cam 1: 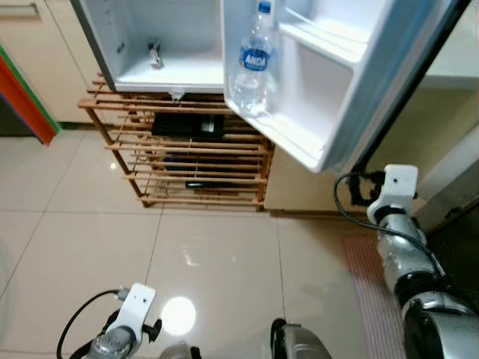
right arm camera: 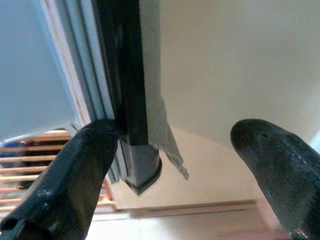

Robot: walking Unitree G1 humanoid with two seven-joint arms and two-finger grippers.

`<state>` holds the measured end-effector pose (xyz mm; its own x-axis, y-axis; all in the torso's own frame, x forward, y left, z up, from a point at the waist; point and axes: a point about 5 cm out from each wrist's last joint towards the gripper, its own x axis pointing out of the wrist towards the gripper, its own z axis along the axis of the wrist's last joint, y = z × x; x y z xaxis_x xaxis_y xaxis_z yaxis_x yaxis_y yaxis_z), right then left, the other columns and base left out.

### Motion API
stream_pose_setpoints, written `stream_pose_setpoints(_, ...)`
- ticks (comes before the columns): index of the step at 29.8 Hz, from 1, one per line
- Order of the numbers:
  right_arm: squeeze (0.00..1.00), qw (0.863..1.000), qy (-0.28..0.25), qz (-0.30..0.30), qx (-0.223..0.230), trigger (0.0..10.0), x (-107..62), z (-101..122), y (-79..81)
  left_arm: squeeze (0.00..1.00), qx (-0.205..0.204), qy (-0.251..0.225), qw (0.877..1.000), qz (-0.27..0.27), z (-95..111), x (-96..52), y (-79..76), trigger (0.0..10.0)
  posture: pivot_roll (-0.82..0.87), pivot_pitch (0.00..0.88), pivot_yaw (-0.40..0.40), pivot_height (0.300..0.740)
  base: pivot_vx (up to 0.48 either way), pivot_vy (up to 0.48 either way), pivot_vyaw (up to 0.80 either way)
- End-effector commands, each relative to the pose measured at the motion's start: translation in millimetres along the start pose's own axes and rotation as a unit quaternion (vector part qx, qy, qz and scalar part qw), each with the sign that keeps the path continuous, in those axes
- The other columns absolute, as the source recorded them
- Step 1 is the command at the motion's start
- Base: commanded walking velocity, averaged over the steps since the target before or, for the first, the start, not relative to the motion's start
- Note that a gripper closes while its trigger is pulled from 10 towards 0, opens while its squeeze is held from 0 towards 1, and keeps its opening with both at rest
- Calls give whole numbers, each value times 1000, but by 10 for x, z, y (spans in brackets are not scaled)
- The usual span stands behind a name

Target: Restocking fridge

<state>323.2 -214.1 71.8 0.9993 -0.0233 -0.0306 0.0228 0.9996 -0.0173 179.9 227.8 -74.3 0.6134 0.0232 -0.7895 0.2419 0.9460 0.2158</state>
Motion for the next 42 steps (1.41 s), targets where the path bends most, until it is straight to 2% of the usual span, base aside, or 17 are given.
stream_pose_setpoints(1, 0, 997, -57, 58, 10, 10000, 54, 232, 245, 0, 1, 10, 1000, -1, -51, -5, -33, 10000, -24, 188, 10, 726, 0, 0, 0)
stream_pose_setpoints(3, 0, 990, -86, 102, 35, 10000, -21, 342, 457, 0, 1, 7, 1000, -2, -6, 10, -42, 10000, -31, 185, 8, 726, 0, 0, 0)
stream_pose_setpoints(8, 0, 973, -110, 193, 69, 10000, -223, 516, 771, 0, -8, -2, 1000, 1, 123, 50, -52, 10000, -34, 182, 2, 726, 0, 0, 0)
stream_pose_setpoints(11, 0, 967, -112, 213, 81, 10000, -273, 561, 817, 0, -13, -3, 1000, 2, 151, 58, -50, 10000, -33, 183, 0, 726, 0, 0, 0)
stream_pose_setpoints(12, 0, 961, -113, 233, 95, 10000, -319, 612, 855, 0, -15, -4, 1000, 3, 163, 61, -47, 10000, -32, 185, -1, 726, 0, 0, 0)
stream_pose_setpoints(15, 0, 936, -108, 301, 147, 10000, -481, 819, 946, 0, -27, -5, 1000, 6, 193, 70, -41, 10000, -34, 184, -7, 726, 0, 0, 0)
stream_pose_setpoints(18, 0, 921, -90, 343, 163, 10000, -575, 905, 955, 0, -38, -5, 999, 10, 214, 77, -35, 10000, -38, 181, -10, 726, 0, 0, 0)
stream_pose_setpoints(22, 0, 867, -29, 444, 225, 10000, -800, 970, 975, 0, -62, -6, 998, 13, 276, 94, -27, 10000, -45, 171, -16, 726, 0, 0, 0)
stream_pose_setpoints(23, 0, 859, -23, 456, 231, 10000, -827, 978, 972, 0, -64, -6, 998, 13, 288, 97, -30, 10000, -46, 169, -17, 726, 0, 0, 0)
stream_pose_setpoints(24, 0, 846, -12, 466, 256, 10000, -858, 1022, 936, 0, -75, -8, 997, 11, 352, 114, -45, 10000, -49, 159, -20, 726, 0, 0, 0)
stream_pose_setpoints(25, 0, 846, -12, 466, 256, 10000, -858, 1022, 936, 0, -75, -8, 997, 11, 352, 114, -45, 10000, -49, 159, -20, 726, 0, 0, 0)
stream_pose_setpoints(27, 0, 835, -8, 474, 278, 10000, -878, 1086, 900, 0, -79, -13, 997, 12, 414, 127, -51, 10000, -53, 154, -22, 726, 0, 0, 0)
stream_pose_setpoints(42, 0, 835, -8, 474, 278, 10000, -878, 1086, 900, 0, -79, -13, 997, 12, 414, 127, -51, 10000, -53, 154, -22, 726, 0, 0, 0)
